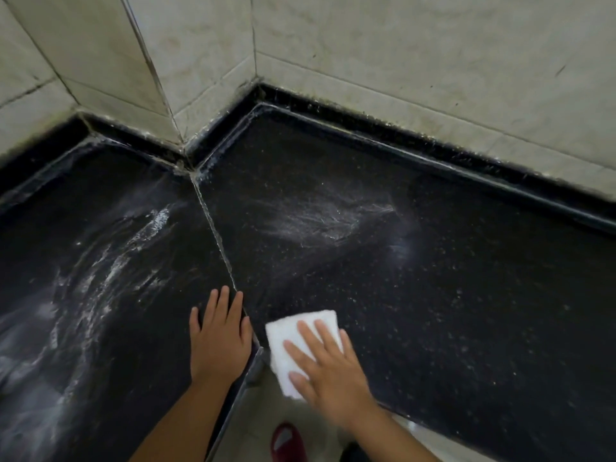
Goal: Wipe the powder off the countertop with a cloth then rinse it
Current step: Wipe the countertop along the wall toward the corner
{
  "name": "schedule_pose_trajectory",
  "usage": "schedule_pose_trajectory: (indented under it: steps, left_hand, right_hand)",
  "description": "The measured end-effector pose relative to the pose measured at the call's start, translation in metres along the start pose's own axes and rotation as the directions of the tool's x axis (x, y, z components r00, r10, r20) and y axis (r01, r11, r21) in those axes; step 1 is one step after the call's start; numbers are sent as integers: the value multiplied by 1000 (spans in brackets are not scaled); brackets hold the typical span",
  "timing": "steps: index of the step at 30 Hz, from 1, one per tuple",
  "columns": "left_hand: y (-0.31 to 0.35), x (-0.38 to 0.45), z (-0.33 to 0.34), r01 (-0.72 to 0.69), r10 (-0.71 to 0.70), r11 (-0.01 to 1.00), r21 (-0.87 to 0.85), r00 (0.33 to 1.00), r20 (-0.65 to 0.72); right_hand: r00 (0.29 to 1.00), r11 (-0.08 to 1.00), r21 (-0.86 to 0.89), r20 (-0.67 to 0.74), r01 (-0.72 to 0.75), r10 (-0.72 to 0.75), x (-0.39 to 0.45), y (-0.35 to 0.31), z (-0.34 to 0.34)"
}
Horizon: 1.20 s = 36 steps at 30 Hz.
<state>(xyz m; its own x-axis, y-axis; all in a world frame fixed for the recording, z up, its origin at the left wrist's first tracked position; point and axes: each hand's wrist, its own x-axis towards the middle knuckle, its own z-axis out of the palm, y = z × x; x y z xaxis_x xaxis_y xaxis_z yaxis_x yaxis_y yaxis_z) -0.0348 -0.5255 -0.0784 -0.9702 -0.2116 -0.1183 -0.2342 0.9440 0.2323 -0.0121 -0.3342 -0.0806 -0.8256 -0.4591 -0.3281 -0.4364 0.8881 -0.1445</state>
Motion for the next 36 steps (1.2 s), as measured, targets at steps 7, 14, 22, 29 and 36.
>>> schedule_pose_trajectory:
  steps: [7,14,22,29,36]
  left_hand:
    - [-2,3,2,-16,18,998,53,999,-43]
    - [-7,8,14,-35,49,994,101,989,-143]
    - [-10,7,16,-36,52,995,91,982,-182]
    - [-6,7,14,-17,32,995,97,988,-152]
    - [-9,7,19,-35,54,995,91,974,-218]
  right_hand:
    - [870,865,92,73,-494,488,-1,126,-47]
    - [904,895,129,81,-427,419,169,80,-96]
    - [989,990,-6,42,143,-142,118,12,-54]
    - [940,940,15,6,-341,341,36,167,-62]
    - [875,870,99,41,-483,482,162,135,-101]
